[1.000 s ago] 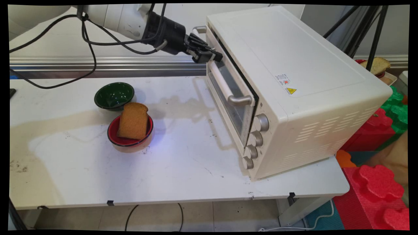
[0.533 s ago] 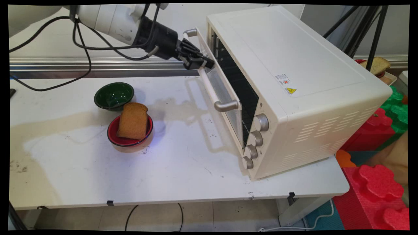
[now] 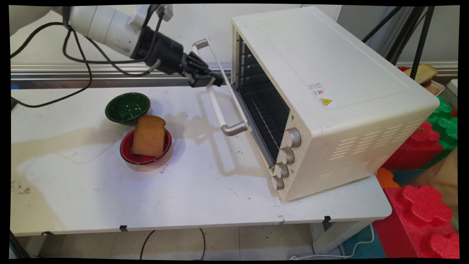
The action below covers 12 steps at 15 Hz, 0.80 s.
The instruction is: Open the oven
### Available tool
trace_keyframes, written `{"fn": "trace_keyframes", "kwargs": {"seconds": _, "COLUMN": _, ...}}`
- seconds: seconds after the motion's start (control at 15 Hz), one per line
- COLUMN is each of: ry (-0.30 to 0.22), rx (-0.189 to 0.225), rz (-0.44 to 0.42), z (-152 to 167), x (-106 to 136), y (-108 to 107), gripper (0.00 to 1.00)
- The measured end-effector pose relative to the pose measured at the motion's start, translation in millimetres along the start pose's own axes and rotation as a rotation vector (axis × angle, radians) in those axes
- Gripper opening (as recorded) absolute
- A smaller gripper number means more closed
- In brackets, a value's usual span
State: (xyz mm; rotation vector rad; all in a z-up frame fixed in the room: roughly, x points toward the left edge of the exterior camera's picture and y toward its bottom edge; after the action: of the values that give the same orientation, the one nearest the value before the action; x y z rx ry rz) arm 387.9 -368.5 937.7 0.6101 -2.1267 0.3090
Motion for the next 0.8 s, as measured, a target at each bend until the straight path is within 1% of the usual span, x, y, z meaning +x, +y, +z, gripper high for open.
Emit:
{"fn": "trace_keyframes", "kwargs": {"seconds": 0.53, "ry": -0.083, "rx": -0.002, "rz": -0.017, "z": -22, "x": -39, "y": 3, "gripper": 0.0}}
{"fn": "trace_keyframes", "kwargs": {"seconds": 0.8, "ry": -0.111, "rx": -0.007, "rz": -0.032, "z": -26, "x": -57, "y": 7, "gripper": 0.0}}
